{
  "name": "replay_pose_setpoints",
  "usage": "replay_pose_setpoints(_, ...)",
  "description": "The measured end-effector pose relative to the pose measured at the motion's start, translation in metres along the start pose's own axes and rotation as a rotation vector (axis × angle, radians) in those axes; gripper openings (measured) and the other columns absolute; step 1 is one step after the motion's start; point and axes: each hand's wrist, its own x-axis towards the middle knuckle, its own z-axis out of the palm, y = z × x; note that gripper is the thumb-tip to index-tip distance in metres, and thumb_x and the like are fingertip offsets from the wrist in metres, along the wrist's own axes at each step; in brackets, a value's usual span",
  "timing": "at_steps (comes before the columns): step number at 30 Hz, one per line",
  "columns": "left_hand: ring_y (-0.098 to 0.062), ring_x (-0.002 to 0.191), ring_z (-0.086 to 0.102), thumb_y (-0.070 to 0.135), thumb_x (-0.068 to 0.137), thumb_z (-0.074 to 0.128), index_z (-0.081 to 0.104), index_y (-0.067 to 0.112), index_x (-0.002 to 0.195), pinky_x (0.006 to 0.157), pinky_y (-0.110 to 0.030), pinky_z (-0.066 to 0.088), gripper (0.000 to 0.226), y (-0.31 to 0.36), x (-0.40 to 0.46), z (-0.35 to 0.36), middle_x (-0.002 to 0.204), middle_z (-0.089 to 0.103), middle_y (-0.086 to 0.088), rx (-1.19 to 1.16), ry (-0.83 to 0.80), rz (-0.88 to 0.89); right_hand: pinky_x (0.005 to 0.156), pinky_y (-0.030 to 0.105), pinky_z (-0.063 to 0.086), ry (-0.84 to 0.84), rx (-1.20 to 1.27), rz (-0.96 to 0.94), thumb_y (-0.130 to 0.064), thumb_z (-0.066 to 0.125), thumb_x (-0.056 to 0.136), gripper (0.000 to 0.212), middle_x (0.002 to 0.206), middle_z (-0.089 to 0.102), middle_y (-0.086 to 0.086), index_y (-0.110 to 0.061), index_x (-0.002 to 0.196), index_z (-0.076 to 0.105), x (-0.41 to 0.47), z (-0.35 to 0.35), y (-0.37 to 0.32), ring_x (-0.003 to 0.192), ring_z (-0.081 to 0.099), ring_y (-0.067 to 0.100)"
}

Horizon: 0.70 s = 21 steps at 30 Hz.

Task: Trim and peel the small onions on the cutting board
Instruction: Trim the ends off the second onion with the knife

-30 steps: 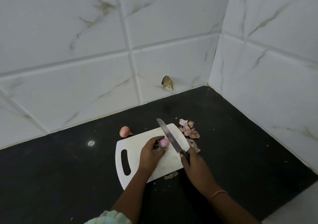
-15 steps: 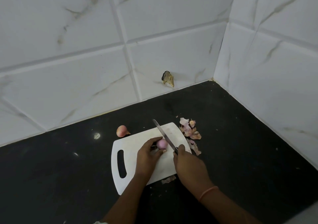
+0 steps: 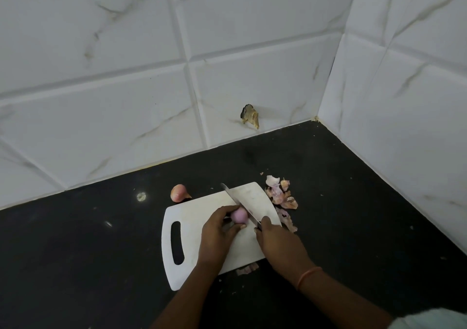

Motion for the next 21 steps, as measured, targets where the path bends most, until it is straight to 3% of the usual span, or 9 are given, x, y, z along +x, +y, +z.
replay_pose_setpoints(5, 0.0, 0.103, 0.063, 0.012, 0.078, 0.083, 0.063, 0.021, 0.109, 0.088, -0.013, 0.049, 0.038, 0.0, -0.001, -0.003, 0.109, 0.067, 0.014, -0.015, 0.045, -0.002, 0.059, 0.03, 0.039, 0.102, -0.06, -0.005, -0.04, 0.024, 0.105, 0.032, 0.096, 0.066, -0.001, -0.02, 0.126, 0.038, -0.011, 0.012, -0.001, 0.083, 0.066, 0.016)
replay_pose_setpoints(10, -0.002, 0.097, 0.065, 0.009, 0.075, 0.083, 0.055, 0.024, 0.104, 0.08, -0.013, 0.051, 0.043, 0.007, -0.004, -0.005, 0.104, 0.066, 0.01, -0.085, 0.1, -0.056, 0.066, 0.029, 0.047, 0.142, 0.088, 0.134, -0.044, 0.028, 0.103, 0.03, 0.099, 0.065, -0.002, -0.023, 0.118, 0.044, -0.009, 0.007, 0.005, 0.085, 0.065, 0.014)
replay_pose_setpoints(15, -0.003, 0.107, 0.059, 0.015, 0.072, 0.081, 0.061, 0.031, 0.113, 0.086, -0.014, 0.05, 0.048, 0.004, -0.001, -0.008, 0.114, 0.056, 0.016, 0.007, 0.096, 0.009, 0.068, 0.029, 0.05, 0.276, 0.102, 0.226, -0.041, 0.032, 0.102, 0.035, 0.101, 0.063, -0.004, -0.023, 0.131, 0.04, -0.015, 0.0, 0.024, 0.082, 0.063, 0.012)
replay_pose_setpoints(18, -0.001, 0.106, 0.058, 0.017, 0.073, 0.081, 0.065, 0.033, 0.11, 0.089, -0.014, 0.05, 0.043, 0.003, 0.0, -0.008, 0.112, 0.056, 0.015, 0.035, 0.099, 0.015, 0.073, 0.034, 0.049, 0.258, 0.127, 0.216, -0.039, 0.033, 0.103, 0.035, 0.109, 0.063, 0.0, -0.021, 0.132, 0.037, -0.018, -0.002, 0.026, 0.093, 0.065, 0.019)
replay_pose_setpoints(21, -0.002, 0.105, 0.06, 0.021, 0.08, 0.081, 0.068, 0.029, 0.109, 0.088, -0.014, 0.05, 0.033, 0.003, -0.002, -0.007, 0.11, 0.062, 0.016, 0.013, 0.102, 0.041, 0.072, 0.028, 0.047, 0.225, 0.139, 0.223, -0.038, 0.035, 0.102, 0.037, 0.111, 0.063, -0.002, -0.023, 0.136, 0.036, -0.019, -0.001, 0.021, 0.095, 0.064, 0.015)
